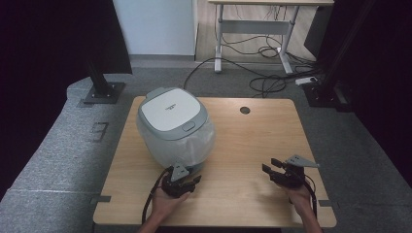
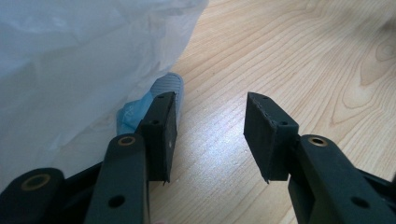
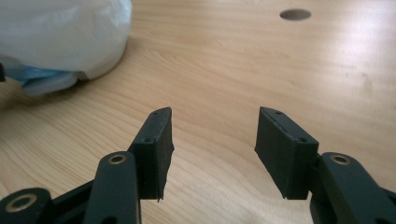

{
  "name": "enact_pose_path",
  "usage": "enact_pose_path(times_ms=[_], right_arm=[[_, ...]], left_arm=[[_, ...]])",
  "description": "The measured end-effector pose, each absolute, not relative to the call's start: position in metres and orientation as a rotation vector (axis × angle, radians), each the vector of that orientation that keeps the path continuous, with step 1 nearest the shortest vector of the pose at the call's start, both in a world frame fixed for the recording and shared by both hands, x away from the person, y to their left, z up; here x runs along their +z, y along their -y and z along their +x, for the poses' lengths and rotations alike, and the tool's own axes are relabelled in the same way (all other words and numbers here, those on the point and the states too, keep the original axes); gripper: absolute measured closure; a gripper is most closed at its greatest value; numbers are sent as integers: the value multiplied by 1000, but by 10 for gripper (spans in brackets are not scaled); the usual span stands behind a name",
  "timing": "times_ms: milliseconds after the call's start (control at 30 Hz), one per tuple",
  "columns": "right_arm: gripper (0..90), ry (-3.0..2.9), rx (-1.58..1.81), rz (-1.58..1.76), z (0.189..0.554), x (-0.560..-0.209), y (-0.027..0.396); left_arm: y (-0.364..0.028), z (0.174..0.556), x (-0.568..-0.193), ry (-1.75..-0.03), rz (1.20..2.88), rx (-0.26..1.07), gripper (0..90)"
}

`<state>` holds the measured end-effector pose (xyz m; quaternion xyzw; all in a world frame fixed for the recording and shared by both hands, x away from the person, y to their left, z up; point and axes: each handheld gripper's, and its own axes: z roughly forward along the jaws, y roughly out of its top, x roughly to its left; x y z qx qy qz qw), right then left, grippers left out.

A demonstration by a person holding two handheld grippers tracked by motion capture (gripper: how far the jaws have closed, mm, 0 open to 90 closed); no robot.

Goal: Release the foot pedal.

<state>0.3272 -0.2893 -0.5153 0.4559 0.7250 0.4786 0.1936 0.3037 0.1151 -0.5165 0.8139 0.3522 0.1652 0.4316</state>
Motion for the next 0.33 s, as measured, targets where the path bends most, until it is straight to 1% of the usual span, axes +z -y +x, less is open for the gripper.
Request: enact_pose_path(times_ms=[333], right_arm=[[438,-2034,1318,1283,326,-519,292]], left_arm=[[-116,304,-517,-879,2032,410,539]])
